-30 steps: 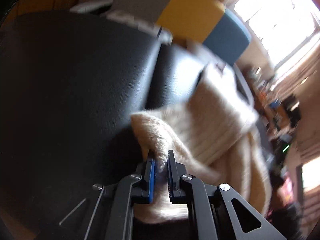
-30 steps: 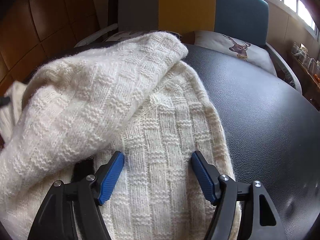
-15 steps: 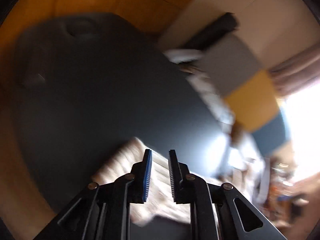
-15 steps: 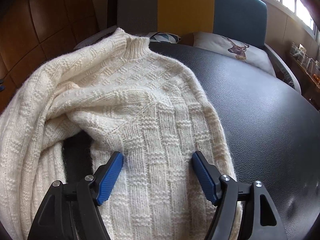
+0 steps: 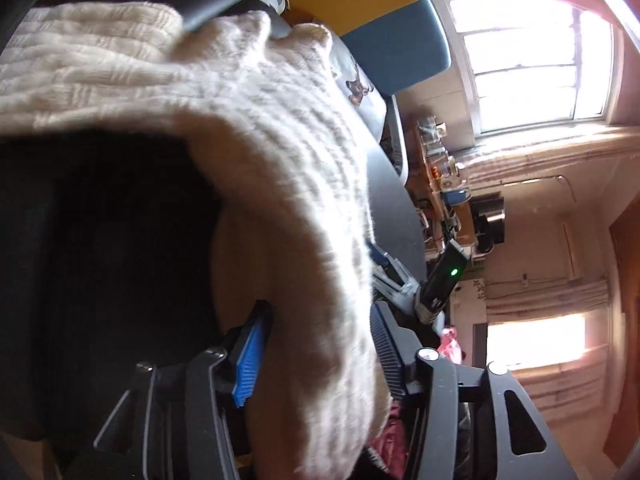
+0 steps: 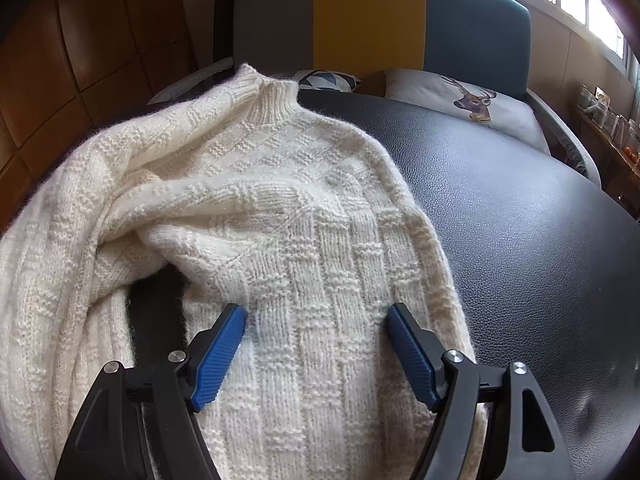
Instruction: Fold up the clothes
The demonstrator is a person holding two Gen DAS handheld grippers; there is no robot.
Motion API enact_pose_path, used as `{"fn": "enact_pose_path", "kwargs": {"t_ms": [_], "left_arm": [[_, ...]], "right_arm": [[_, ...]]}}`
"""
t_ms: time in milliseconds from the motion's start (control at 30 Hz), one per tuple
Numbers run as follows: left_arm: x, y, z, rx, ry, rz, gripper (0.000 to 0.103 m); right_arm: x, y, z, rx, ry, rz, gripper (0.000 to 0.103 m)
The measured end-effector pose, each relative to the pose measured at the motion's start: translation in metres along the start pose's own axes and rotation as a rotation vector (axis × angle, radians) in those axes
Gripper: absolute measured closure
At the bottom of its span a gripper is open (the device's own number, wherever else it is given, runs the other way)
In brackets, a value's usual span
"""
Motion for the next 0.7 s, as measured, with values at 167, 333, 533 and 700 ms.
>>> {"fn": "enact_pose_path", "kwargs": {"t_ms": [167,333,533,700], "left_arm": [[0.023,0.006,0.024,0.184,-0.11,0.106,0.094],[0.035,0.067,0.008,0.225,-0.083,0.284,0.093],[0.051,0.128,-0.039,0.296,-0.008,0.404,0.094],[0.053,0.11,-0.069,0.361,0.011,0.336,0.094]], "right_arm": [[0.035,0.035,-0.003,0.017,-0.02,0.011,0.038],[0.081,0.028,-0.037,-0.005,0.073,-0.03,0.038],[0.089,-0.042,-0.055,-0.079,0.112,-0.239,0.036],[0.087,-0.046,-0.02,-0.117,0.064,-0.235,0.001]]}}
Point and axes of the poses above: each gripper's, at about its wrist camera, not at the fingertips, and y roughly against the way its jaws point, z to its right, x to its top, the point moved 6 cm from there along -y, roughly the way its jaws point, and after that the axes turned 13 degrees about -z, right-handed, at the moved point
